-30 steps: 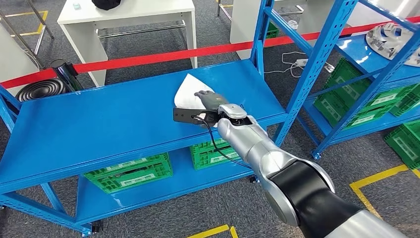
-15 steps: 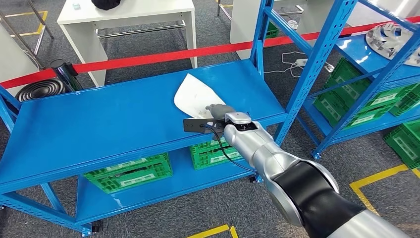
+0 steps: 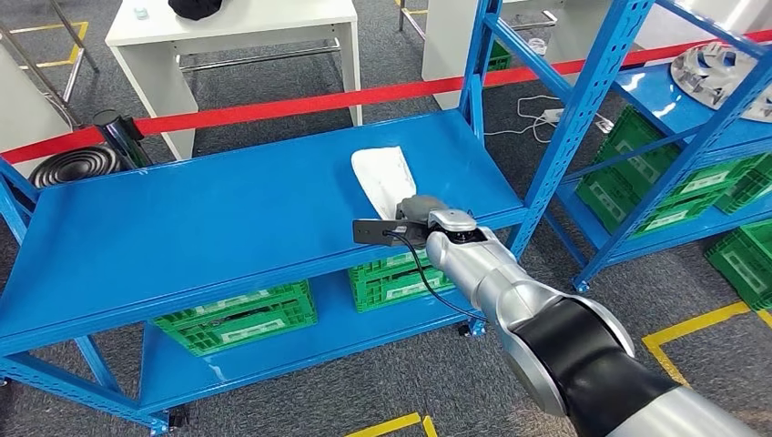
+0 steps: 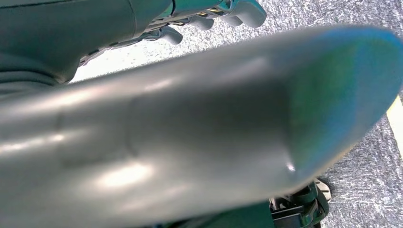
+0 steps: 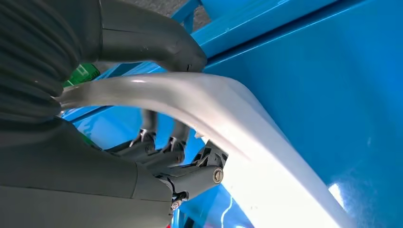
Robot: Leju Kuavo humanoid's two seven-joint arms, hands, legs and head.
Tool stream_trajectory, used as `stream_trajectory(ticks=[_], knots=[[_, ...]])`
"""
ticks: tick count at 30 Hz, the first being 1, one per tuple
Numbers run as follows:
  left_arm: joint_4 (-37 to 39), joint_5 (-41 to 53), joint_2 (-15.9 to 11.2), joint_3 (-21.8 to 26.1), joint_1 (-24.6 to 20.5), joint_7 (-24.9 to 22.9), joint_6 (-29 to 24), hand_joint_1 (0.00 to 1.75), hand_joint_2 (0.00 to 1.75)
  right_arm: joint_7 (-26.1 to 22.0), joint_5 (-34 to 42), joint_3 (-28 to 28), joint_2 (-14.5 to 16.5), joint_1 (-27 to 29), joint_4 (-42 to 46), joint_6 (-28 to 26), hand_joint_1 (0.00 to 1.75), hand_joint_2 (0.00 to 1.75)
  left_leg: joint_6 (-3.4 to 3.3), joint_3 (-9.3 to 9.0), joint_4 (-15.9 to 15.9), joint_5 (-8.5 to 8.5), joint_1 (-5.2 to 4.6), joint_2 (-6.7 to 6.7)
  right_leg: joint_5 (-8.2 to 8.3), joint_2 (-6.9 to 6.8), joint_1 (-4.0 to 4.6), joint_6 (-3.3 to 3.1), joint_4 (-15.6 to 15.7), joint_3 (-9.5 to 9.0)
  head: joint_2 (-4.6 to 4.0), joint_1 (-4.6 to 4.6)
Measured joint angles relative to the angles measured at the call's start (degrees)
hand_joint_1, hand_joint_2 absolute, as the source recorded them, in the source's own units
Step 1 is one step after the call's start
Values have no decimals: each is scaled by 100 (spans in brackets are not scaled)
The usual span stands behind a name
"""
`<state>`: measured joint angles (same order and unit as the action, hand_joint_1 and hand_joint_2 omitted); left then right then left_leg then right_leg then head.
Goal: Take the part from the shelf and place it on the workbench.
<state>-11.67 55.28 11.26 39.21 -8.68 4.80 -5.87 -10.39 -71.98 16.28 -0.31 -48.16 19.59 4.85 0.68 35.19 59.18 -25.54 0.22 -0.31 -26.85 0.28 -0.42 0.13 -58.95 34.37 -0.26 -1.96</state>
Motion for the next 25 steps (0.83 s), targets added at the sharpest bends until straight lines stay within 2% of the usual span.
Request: stream_trajectory(ticks=[4, 8, 17, 25], knots=[[0, -2, -1, 0, 1, 128, -20, 0, 0, -32, 42, 0, -50, 2, 2, -21, 175, 175, -1, -4, 0, 1, 0, -2, -1, -2, 0, 1, 0, -7, 0, -1], [0, -5, -2, 1, 3, 227, -80, 0, 175, -60, 60, 0, -83, 10, 2, -30, 175, 175, -2, -9, 0, 2, 0, -2, 0, -1, -1, 1, 0, -12, 0, -1], [-8, -76, -9, 13, -4, 929, -762, 0, 175, -91, 104, 19, -142, 14, 2, -78, 175, 175, -2, -12, 0, 2, 0, -2, 0, -1, -1, 1, 0, -16, 0, -1], [-11, -70, -11, 13, -11, 995, -837, 0, 175, -91, 105, 55, -157, 12, 2, -92, 175, 175, -2, -14, 0, 2, 0, -2, 0, -1, -1, 1, 0, -17, 0, -1]])
